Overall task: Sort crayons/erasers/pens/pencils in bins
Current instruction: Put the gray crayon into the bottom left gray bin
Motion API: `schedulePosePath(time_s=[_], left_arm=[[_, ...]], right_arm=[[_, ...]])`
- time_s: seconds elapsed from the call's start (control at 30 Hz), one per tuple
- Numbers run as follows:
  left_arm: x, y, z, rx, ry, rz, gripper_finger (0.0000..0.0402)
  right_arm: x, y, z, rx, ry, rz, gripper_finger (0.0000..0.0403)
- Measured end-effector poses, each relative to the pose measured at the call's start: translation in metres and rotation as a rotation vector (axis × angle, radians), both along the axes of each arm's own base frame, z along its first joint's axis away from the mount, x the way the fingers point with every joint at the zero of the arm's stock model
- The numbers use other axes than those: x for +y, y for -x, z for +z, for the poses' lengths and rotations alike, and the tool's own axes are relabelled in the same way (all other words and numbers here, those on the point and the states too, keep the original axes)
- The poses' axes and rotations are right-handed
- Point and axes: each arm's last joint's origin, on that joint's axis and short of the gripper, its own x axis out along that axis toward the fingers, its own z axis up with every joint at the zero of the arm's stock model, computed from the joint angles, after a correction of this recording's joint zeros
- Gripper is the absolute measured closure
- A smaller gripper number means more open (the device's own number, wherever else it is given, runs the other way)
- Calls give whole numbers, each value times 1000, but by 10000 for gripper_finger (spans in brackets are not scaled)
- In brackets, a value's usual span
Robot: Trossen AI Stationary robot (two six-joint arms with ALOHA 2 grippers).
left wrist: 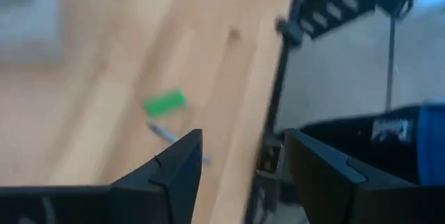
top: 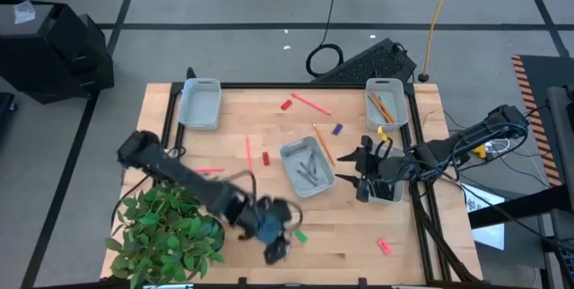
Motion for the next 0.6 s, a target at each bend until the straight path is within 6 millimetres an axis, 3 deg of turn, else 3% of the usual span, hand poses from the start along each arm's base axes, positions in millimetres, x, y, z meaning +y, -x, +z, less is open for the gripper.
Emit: schedulePosePath(time_s=[0.13, 0.23, 0.6], left_arm=[[-27, -4, -32, 97, 70, 11, 193], [-34, -11, -55, 167, 110, 57, 193], [-15, -43, -114, 353, 254, 386, 193]], right_arm=[[0, 0, 0, 0, 15, 7, 190], [0, 0, 0, 0, 16, 6, 190], [0, 0, -1, -10, -67, -52, 190]])
